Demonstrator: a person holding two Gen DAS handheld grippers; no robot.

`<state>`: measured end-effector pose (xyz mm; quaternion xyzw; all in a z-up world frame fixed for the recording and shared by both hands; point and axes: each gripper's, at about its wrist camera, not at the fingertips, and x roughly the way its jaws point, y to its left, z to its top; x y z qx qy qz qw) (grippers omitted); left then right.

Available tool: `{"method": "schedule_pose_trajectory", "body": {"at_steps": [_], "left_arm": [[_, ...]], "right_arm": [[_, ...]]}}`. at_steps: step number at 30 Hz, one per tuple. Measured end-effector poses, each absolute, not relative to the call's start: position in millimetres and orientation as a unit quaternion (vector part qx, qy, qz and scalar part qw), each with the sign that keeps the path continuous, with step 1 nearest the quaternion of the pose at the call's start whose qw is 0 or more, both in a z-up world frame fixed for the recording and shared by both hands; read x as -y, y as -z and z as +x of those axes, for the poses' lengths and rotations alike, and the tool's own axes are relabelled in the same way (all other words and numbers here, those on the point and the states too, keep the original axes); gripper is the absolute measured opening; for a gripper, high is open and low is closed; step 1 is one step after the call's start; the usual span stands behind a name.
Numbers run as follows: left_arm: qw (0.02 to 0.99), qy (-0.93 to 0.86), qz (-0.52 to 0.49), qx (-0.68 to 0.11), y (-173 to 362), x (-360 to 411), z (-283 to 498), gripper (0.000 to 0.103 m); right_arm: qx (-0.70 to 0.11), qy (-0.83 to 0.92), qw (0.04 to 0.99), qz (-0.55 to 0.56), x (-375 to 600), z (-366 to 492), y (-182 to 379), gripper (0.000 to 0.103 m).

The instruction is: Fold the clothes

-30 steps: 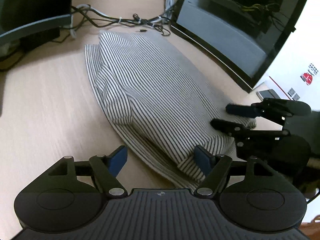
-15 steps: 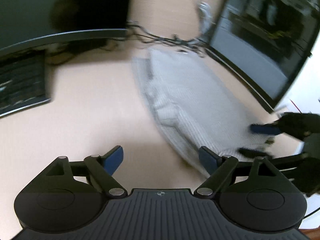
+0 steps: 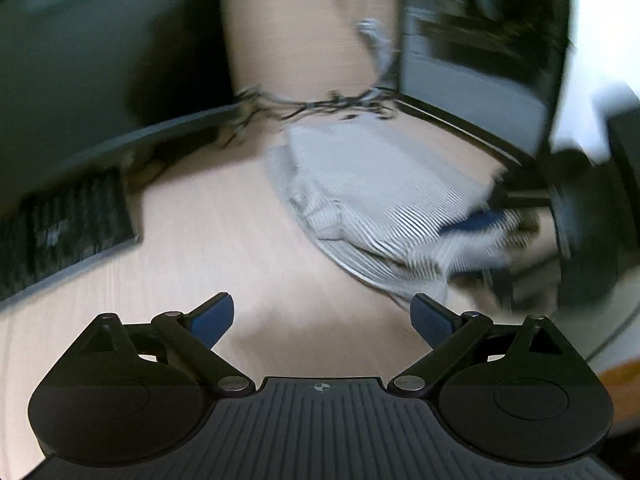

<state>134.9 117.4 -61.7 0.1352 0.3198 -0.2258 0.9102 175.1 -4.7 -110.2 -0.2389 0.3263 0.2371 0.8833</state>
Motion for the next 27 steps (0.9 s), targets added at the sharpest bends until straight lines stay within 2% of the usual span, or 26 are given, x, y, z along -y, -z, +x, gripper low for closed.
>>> {"method": "schedule_pose_trajectory", "body": {"at_steps": [4,9,11,14,17,22,23,24,27], "left_arm": [[0.892,0.276,0.237,-0.269,75,-82,133,0.101],[0.864,0.297,0.34,-0.222,103,-34,161,0.101],[0.871,0.293,0.328,-0.219,102,-27,175,0.102],[0.886,0.301,0.25,-0.249,88,-31,193,0.102],[0.887,0.311,0.191,-0.284,79,-36,207,0.102],[0.877,0.316,0.073,-0.354,78,-50,235,0.102],[0.875,0.317,0.057,-0.362,79,-53,239,0.102],[0.873,0.319,0.043,-0.367,78,-58,239,0.101],[0.867,0.339,-0.002,-0.364,65,-83,232,0.101]], "right_arm": [[-0.411,-0.217,0.885,-0.01,45,212,96,0.03],[-0.439,-0.199,0.871,0.095,61,224,95,0.03],[-0.422,-0.193,0.883,0.072,63,217,88,0.035],[-0.356,-0.176,0.915,-0.078,47,183,78,0.068],[-0.299,-0.155,0.915,-0.22,29,158,84,0.07],[-0.266,-0.101,0.896,-0.342,6,168,123,0.07],[-0.262,-0.095,0.891,-0.359,5,171,127,0.065],[-0.261,-0.09,0.887,-0.371,6,172,130,0.033],[-0.281,-0.103,0.89,-0.343,11,181,111,0.028]]}}
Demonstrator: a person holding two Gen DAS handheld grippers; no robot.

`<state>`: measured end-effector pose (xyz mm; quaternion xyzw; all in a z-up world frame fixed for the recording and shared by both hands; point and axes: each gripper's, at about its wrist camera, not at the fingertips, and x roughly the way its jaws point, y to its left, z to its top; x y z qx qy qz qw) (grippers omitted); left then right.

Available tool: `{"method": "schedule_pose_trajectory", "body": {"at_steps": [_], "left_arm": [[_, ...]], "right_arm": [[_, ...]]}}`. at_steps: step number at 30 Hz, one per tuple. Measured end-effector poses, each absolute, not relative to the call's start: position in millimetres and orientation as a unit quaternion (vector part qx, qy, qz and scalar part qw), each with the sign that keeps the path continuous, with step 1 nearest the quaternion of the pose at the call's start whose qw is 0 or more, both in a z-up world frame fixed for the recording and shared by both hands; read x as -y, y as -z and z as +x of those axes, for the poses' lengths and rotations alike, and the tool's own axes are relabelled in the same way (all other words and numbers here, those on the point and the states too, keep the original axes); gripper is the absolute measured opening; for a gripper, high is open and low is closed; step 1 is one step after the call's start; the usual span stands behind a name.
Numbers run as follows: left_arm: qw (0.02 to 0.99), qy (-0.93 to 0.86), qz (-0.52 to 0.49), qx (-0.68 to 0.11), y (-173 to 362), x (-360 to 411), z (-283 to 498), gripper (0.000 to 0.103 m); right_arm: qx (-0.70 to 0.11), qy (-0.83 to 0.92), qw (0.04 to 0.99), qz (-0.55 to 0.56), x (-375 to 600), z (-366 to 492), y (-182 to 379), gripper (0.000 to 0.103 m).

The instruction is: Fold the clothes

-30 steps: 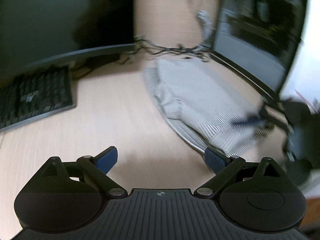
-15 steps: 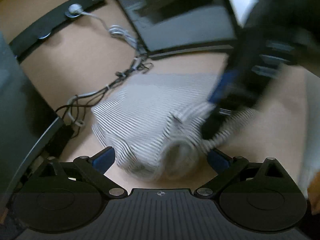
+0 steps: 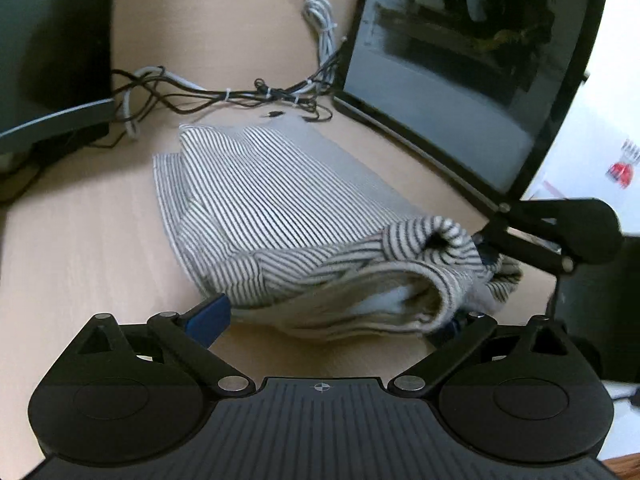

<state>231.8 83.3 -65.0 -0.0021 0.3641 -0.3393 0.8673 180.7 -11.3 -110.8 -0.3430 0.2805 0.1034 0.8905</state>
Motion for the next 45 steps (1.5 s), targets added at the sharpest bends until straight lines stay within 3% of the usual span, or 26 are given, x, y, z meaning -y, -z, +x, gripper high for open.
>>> {"method": "schedule_pose_trajectory", "body": {"at_steps": [7,16,22,27,34,38,43,45], "left_arm": [[0.875,0.336,-0.084,-0.34,42,-141,251,0.103],[0.851,0.364,0.009,-0.377,79,-95,288,0.102],[0.826,0.383,0.047,-0.412,97,-78,291,0.088],[0.825,0.36,0.001,-0.436,101,-99,293,0.078],[0.844,0.33,-0.051,-0.419,88,-145,265,0.084],[0.851,0.341,-0.073,-0.393,65,-158,257,0.09],[0.85,0.408,-0.041,-0.332,28,-121,249,0.094],[0.843,0.432,-0.011,-0.32,27,-92,248,0.095]], "right_arm": [[-0.34,-0.122,0.867,-0.344,12,183,88,0.026],[-0.37,-0.205,0.812,-0.402,-11,138,9,0.025],[-0.348,-0.28,0.766,-0.462,2,165,-33,0.026],[-0.348,-0.332,0.753,-0.449,18,227,-16,0.028],[-0.362,-0.362,0.746,-0.425,24,307,29,0.032],[-0.372,-0.371,0.753,-0.396,30,331,40,0.042],[-0.375,-0.363,0.777,-0.353,38,349,47,0.046],[-0.37,-0.348,0.787,-0.35,40,348,40,0.056]]}}
